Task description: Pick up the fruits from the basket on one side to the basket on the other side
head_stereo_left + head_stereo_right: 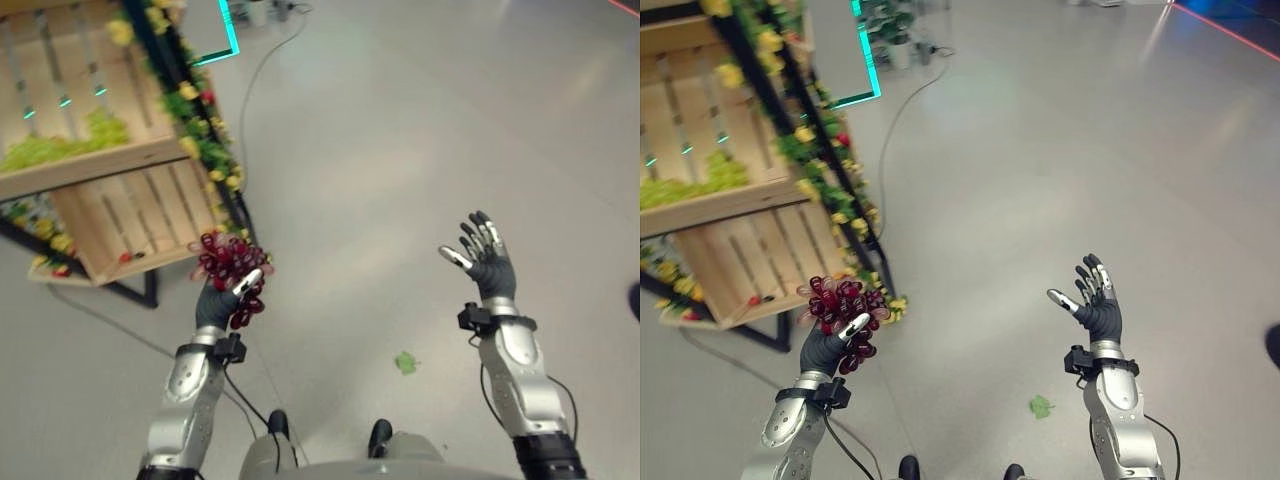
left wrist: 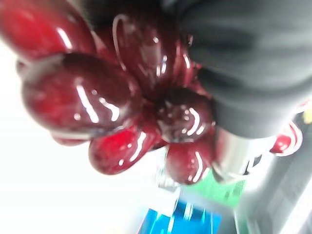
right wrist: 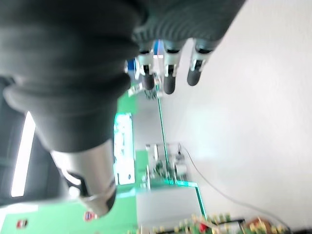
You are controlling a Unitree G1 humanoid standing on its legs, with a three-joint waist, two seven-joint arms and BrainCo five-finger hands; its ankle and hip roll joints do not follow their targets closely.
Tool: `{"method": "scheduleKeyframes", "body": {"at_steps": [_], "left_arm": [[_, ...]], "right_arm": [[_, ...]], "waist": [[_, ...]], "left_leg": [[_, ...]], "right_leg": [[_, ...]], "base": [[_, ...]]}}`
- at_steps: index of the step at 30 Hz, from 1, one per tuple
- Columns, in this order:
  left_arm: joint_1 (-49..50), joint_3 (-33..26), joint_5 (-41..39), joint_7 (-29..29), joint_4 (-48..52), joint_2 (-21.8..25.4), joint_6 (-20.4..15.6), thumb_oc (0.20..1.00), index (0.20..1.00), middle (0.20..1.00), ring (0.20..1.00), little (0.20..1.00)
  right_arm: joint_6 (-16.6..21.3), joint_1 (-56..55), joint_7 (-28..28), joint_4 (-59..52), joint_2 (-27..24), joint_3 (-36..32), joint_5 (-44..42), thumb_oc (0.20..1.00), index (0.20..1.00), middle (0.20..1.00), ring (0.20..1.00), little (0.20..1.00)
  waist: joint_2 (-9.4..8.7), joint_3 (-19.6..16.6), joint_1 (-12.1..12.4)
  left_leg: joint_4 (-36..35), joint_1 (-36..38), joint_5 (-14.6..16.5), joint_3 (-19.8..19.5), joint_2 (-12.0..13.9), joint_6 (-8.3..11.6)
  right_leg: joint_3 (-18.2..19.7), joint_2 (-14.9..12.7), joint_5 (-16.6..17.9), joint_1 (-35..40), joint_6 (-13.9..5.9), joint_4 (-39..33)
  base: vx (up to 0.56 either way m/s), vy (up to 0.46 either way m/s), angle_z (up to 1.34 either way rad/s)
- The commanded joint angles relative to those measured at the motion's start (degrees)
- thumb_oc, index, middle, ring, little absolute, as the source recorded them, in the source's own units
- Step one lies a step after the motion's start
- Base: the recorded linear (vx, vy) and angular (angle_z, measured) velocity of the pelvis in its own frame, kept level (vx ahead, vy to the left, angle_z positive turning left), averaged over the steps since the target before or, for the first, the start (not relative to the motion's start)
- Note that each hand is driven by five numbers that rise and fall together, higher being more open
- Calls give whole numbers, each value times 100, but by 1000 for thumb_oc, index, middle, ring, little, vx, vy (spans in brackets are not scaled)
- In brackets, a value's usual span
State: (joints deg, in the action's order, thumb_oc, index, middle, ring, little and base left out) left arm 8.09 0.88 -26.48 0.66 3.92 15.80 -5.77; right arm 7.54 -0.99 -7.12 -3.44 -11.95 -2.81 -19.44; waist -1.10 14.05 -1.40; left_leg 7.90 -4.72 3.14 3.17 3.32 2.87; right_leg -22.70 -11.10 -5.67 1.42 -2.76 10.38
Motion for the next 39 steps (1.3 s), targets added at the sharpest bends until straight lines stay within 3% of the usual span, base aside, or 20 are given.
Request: {"method": "scheduleKeyframes", "body": {"at_steps": [1,5,7,9,10,11,12,13,18,19,24,27,28,31,33,35,36,37,38,39], "left_arm": [[-88,-305,274,90,664,215,-389,200,200,200,200,200],[-225,-353,361,230,625,285,-454,200,200,200,200,200],[-320,-330,362,336,590,272,-472,200,200,200,200,200],[-408,-295,317,376,564,288,-517,200,200,200,200,200],[-409,-295,317,376,563,289,-517,200,200,200,200,200],[-505,-255,330,446,501,318,-543,200,200,200,200,200],[-514,-255,331,447,498,319,-545,200,200,200,200,200],[-554,-262,382,449,496,323,-552,200,200,200,200,200],[-604,-467,338,644,560,292,-601,200,200,200,200,200],[-577,-519,336,692,559,269,-621,200,200,200,200,200],[-551,-603,98,556,685,108,-644,200,200,200,200,200],[-530,-626,-47,525,713,38,-643,200,200,200,200,200],[-579,-624,-183,542,766,9,-647,200,200,200,200,200],[-653,-663,-262,566,820,16,-668,200,200,200,200,200],[-666,-768,-363,671,853,-35,-677,200,200,200,200,200],[-639,-866,-409,750,881,-23,-667,200,200,200,200,200],[-635,-865,-409,753,883,-28,-665,200,200,200,200,200],[-587,-956,-483,818,950,-21,-716,200,200,200,200,200],[-604,-985,-487,906,912,-52,-733,200,200,200,200,200],[-544,-1019,-502,883,955,-72,-727,200,200,200,200,200]], "right_arm": [[271,155,-68,-75,-105,-64,-18,1000,1000,1000,1000,1000],[248,187,-103,-85,-13,-78,-28,1000,1000,1000,1000,1000],[221,176,-146,-86,20,-56,1,1000,1000,1000,1000,1000],[203,151,-172,-111,13,-90,45,1000,1000,1000,1000,1000],[203,152,-172,-110,14,-91,45,1000,1000,1000,1000,1000],[218,165,-200,-79,12,-95,52,1000,1000,1000,1000,1000],[219,172,-200,-77,12,-97,52,1000,1000,1000,1000,1000],[225,164,-200,-57,16,-105,47,1000,1000,1000,1000,1000],[267,263,-235,89,-55,2,73,1000,1000,1000,1000,1000],[321,238,-277,153,-91,-14,46,1000,1000,1000,1000,1000],[231,276,-155,212,-286,20,-23,1000,1000,1000,1000,1000],[224,259,-121,238,-359,-21,-49,1000,1000,1000,1000,1000],[217,275,-91,308,-446,6,-85,1000,1000,1000,1000,1000],[211,307,-77,333,-484,-16,-73,1000,1000,1000,1000,1000],[199,292,-168,453,-434,-91,-54,1000,1000,1000,1000,1000],[193,230,-198,502,-416,-119,-29,1000,1000,1000,1000,1000],[195,228,-199,505,-421,-116,-28,1000,1000,1000,1000,1000],[194,196,-236,510,-502,-123,5,1000,1000,1000,1000,1000],[186,138,-268,538,-517,-154,50,1000,1000,1000,1000,1000],[159,91,-280,547,-508,-137,98,1000,1000,1000,1000,1000]], "waist": [[-23,-257,88],[-127,-189,126],[-169,-189,113],[-145,-170,-1],[-147,-177,2],[-99,-131,-115],[-102,-140,-109],[-98,-154,-152],[-145,-45,-28],[-160,-21,-48],[-170,-98,13],[-175,-28,83],[-162,146,201],[-178,276,302],[-158,266,292],[-63,206,317],[-67,200,320],[15,204,348],[73,218,309],[112,150,322]], "left_leg": [[-838,655,352,-102,332,233],[-983,628,291,-243,127,101],[-983,618,332,-358,-58,2],[-969,594,336,-505,-169,-64],[-969,584,333,-502,-172,-66],[-1012,590,304,-633,-215,-132],[-1014,562,278,-626,-218,-132],[-1030,539,260,-687,-255,-158],[-959,547,310,-710,-327,-193],[-845,563,408,-707,-383,-207],[67,535,986,-488,-537,-156],[803,304,1094,-448,-630,-85],[2010,-116,923,-524,-748,123],[2489,-495,724,-775,-949,233],[1716,-699,732,-756,-369,298],[729,-649,295,-862,81,381],[596,-583,233,-855,93,400],[26,-556,-172,-1034,418,452],[-157,-556,-335,-789,521,472],[-490,-370,-252,-910,456,441]], "right_leg": [[-125,-155,191,-388,-600,-284],[-120,-374,359,-467,-723,-201],[214,-476,490,-474,-770,-246],[955,-389,520,-600,-755,-168],[959,-391,524,-611,-755,-170],[1610,56,236,-801,-649,-23],[1619,55,265,-829,-644,-31],[1785,293,133,-933,-549,-36],[747,574,242,-1328,-404,-317],[778,698,92,-1286,-350,-187],[782,640,19,-819,-218,-556],[768,623,-81,-576,-117,-629],[794,646,-190,-317,19,-709],[803,613,-252,-138,101,-818],[839,536,-355,38,-15,-898],[926,602,-415,125,-96,-892],[932,607,-416,124,-83,-889],[1045,639,-536,153,-80,-771],[978,619,-581,215,-79,-720],[1017,635,-594,224,-130,-692]], "base": [[-2,245,45],[-9,181,52],[87,231,18],[75,126,45],[54,131,59],[30,83,30],[67,117,23],[92,50,15],[90,-28,15],[127,15,-15],[181,-72,-5],[129,-94,-12],[39,-75,-4],[71,-76,-20],[183,35,8],[202,67,13],[193,106,3],[141,83,-3],[200,145,-12],[105,69,-12]]}}
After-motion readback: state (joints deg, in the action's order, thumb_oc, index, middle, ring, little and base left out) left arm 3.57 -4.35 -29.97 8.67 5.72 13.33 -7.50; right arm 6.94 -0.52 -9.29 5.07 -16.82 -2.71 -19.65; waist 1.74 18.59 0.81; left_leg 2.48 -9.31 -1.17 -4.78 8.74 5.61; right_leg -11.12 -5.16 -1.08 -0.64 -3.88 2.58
